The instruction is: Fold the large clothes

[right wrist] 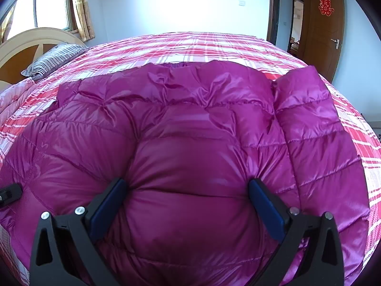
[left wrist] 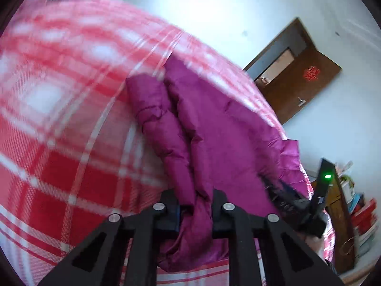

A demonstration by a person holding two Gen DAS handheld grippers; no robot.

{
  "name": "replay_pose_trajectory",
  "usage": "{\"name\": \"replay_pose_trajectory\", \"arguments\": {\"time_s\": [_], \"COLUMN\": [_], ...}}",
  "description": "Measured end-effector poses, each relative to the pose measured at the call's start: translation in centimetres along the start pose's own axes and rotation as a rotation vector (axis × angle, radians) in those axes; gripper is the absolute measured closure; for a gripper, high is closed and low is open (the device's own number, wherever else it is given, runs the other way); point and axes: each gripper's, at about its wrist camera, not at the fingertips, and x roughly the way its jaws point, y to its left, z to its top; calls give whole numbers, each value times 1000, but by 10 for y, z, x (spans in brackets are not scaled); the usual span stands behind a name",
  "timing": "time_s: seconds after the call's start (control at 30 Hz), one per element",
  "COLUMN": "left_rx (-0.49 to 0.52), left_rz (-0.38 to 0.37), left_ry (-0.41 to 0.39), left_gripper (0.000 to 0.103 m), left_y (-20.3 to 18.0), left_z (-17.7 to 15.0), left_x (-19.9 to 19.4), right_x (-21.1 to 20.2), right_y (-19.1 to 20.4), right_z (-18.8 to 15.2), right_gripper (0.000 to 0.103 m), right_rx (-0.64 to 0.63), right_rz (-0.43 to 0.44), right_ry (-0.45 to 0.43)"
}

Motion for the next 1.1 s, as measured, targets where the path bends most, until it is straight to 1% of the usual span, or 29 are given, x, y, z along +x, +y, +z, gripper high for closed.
{"name": "replay_pose_trajectory", "arguments": {"time_s": [0.1, 0.13, 0.17, 0.23, 0.33, 0.4, 0.47, 0.53, 0.6, 0.73, 0.77, 0.83, 0.87, 1.0, 1.07, 1.1], "left_rx": [103, 150, 187, 266, 392, 459, 506, 538, 547, 558, 565, 570, 576, 649, 699, 722], "left_rz": [-56, -80, -110, -148, -186, -193, -212, -228, -242, -266, -271, -276, -274, -240, -206, -190], "left_ry": [-81, -105, -111, -104, -84, -69, -47, -40, -29, -12, -4, 16, 28, 63, 75, 72], "left_gripper": [89, 89, 89, 89, 89, 89, 89, 89, 89, 89, 89, 89, 89, 89, 89, 89], "left_y": [-44, -65, -83, -121, -171, -196, -216, -230, -234, -247, -252, -259, -264, -286, -294, -296], "left_z": [15, 21, 24, 24, 12, 0, -10, -17, -19, -26, -29, -35, -41, -70, -87, -93], "left_x": [-24, -31, -34, -32, -21, -10, 3, 10, 17, 25, 29, 39, 48, 85, 105, 111], "right_x": [-1, -2, -2, -4, -5, -5, -7, -9, -16, -49, -57, -76, -87, -121, -132, -131], "right_y": [-3, -4, -4, -6, -11, -16, -22, -29, -40, -81, -90, -113, -129, -191, -213, -216], "right_z": [-1, -1, -1, -2, -1, -1, 0, 1, 0, -12, -16, -22, -24, -21, -13, -7], "right_gripper": [0, 0, 0, 0, 0, 0, 0, 2, 3, 4, 4, 3, 3, 3, 3, 4], "right_rx": [4, 7, 9, 16, 39, 58, 86, 114, 128, 180, 183, 192, 218, 396, 432, 426], "right_rz": [5, 9, 12, 21, 52, 74, 103, 132, 154, 193, 195, 154, 147, 196, 219, 231], "right_ry": [-2, -3, -5, -9, -14, -14, -21, -23, -26, -51, -62, -92, -113, -210, -267, -265]}}
